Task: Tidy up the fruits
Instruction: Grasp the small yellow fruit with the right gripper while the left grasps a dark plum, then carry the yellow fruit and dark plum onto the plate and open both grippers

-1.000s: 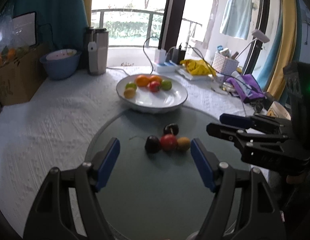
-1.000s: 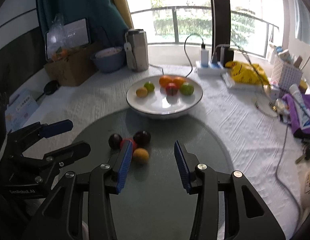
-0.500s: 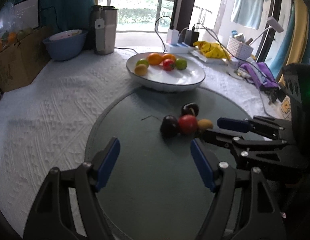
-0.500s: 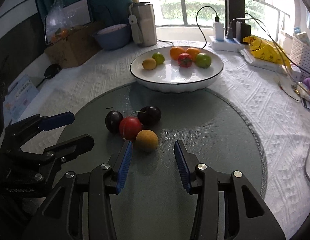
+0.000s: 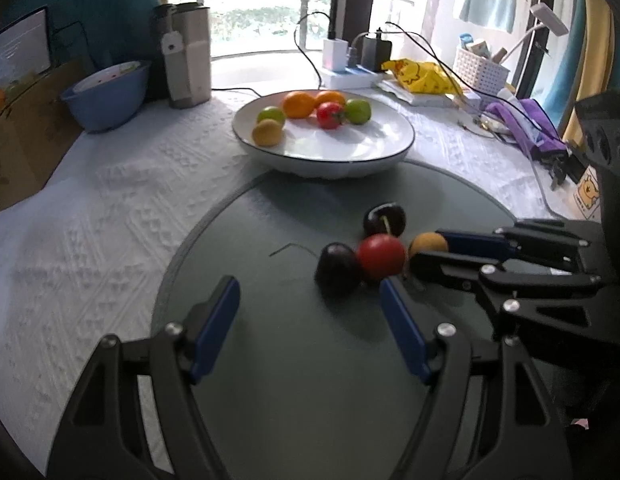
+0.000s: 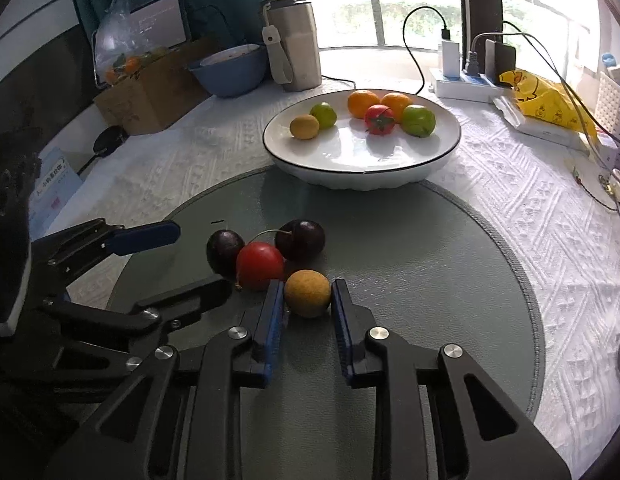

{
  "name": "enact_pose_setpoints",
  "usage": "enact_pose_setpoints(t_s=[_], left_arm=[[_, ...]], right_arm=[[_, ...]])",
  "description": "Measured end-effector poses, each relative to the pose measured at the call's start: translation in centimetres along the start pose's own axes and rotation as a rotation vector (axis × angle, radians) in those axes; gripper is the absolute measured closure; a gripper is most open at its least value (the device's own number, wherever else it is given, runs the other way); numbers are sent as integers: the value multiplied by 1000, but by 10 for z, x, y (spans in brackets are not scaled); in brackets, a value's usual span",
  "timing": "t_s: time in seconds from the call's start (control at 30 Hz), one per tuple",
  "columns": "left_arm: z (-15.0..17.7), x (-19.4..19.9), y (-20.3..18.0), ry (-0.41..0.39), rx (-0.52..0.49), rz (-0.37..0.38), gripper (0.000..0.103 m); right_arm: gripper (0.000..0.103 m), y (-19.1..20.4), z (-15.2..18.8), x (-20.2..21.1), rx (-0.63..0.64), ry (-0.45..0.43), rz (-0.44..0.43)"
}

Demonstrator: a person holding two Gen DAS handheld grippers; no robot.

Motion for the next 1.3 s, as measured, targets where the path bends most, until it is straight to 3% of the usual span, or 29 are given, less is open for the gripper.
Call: enact_pose_setpoints(t_s=[0.13, 0.23, 0.63, 1.3], left_arm=[[-2, -7, -5, 15, -25, 0, 50], [-2, -9, -6, 25, -29, 9, 58], [-8, -12, -15, 20, -72, 49, 76], [-18, 21, -9, -35, -46, 92, 77]], right_arm=[[77, -9, 0, 3, -13, -4, 11], [77, -15, 1, 4, -26, -4, 19], [77, -23, 0, 8, -46, -6, 47], [77, -11, -18, 28, -12, -29, 93]])
Point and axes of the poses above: each gripper's, at about its wrist camera, not at the fingertips, and x roughly against the way its jaws point, y to its left, z to its underside, the point moved 9 cm from there along -x, roughly the way its jaws point, and after that the axes turned 12 degrees about x, right-handed, at the moved point
